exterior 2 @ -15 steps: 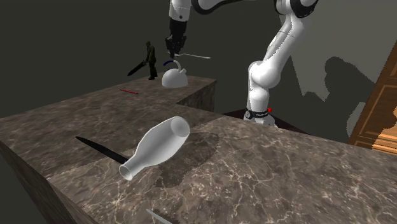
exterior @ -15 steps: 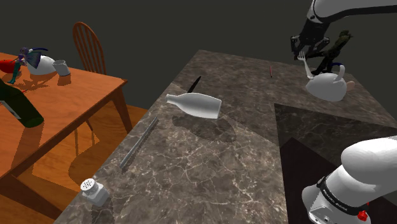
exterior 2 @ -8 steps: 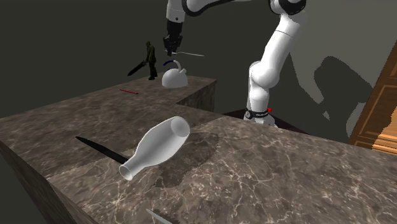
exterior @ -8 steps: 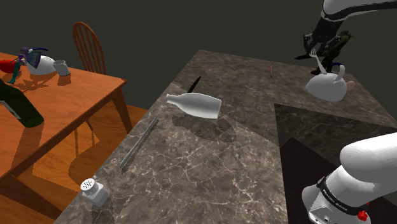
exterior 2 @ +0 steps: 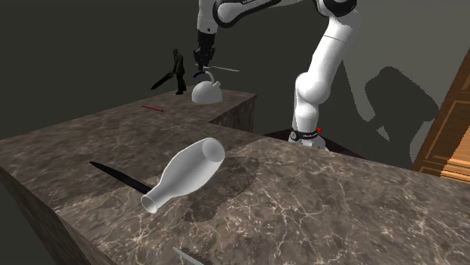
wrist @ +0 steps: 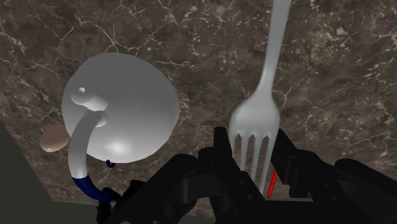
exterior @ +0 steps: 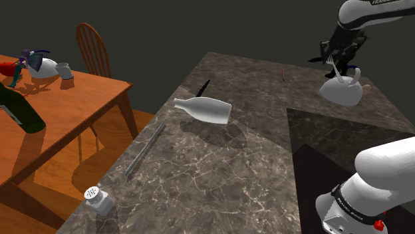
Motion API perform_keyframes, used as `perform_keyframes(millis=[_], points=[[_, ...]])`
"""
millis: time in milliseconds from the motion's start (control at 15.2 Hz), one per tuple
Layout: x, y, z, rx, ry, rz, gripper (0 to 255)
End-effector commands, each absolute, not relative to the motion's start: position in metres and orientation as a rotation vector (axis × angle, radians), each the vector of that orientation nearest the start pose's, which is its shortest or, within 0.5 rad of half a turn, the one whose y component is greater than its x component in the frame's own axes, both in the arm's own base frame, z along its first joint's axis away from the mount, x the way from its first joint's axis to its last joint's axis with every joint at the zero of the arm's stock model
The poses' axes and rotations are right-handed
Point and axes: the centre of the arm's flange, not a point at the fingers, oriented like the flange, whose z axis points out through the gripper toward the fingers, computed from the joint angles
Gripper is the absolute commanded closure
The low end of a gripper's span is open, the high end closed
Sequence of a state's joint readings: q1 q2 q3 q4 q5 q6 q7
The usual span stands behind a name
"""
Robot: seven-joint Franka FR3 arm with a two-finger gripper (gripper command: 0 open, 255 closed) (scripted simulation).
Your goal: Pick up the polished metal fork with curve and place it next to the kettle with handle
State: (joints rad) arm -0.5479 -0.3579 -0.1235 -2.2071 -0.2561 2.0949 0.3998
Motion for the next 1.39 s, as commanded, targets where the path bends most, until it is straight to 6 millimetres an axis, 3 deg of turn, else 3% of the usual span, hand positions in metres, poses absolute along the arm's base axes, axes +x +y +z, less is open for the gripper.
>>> perform_keyframes(millis=[0, 1320], points=[[0.358, -0.307, 0.539, -2.961, 1.555, -0.365, 255], [0.358, -0.307, 0.433, -2.961, 1.555, -0.365, 255]])
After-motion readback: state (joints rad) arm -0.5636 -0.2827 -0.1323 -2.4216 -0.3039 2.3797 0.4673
